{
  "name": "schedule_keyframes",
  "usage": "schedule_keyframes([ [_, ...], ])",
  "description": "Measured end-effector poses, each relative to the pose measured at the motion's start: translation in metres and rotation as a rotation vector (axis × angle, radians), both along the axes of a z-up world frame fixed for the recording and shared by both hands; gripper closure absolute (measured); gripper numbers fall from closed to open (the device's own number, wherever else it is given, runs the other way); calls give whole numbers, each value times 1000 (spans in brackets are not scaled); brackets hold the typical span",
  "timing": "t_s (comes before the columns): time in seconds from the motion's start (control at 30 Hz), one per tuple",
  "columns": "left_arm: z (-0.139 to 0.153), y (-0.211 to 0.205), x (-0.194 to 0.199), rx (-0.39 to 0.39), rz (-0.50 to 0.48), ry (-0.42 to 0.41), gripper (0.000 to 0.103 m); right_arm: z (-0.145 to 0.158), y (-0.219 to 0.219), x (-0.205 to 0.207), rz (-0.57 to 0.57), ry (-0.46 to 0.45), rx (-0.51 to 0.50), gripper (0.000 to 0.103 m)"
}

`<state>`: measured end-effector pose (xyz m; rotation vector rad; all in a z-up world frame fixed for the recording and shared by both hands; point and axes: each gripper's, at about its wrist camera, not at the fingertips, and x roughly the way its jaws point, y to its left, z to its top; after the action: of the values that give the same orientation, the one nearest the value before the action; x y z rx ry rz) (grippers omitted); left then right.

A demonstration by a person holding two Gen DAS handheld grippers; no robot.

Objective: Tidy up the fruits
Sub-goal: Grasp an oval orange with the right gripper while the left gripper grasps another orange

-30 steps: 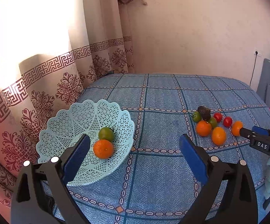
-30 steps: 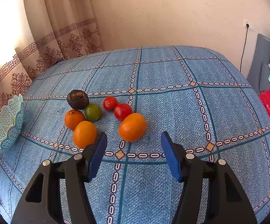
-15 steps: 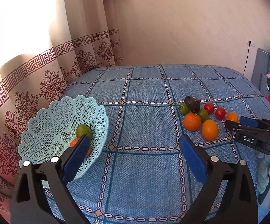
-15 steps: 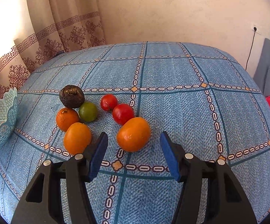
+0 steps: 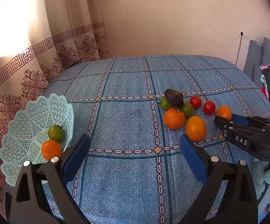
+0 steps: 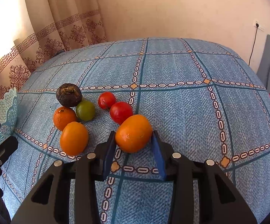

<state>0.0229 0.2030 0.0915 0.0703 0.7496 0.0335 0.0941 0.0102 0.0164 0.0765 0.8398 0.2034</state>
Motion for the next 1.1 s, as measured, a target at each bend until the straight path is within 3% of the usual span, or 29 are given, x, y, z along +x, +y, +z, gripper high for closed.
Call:
schedule_keyframes([
  [0.43,-12,-43,24,-53,-100,61,7,11,-45,-7,-108,-29,45,64],
  [0.57,-18,-58,32,-52,-129,84,15,11,-53,-7,-130,-24,66,64],
  [0.67,-25,-66,39,-56,-136,105,28,10,-60,-8,-144,-21,79,64],
  [1.03,-49,-71,56,-136,-123,175,52,10,-62,-10,-140,-27,79,64],
  [1.1,-48,-72,53,-160,-150,170,68,10,-58,-11,-138,-31,73,64],
])
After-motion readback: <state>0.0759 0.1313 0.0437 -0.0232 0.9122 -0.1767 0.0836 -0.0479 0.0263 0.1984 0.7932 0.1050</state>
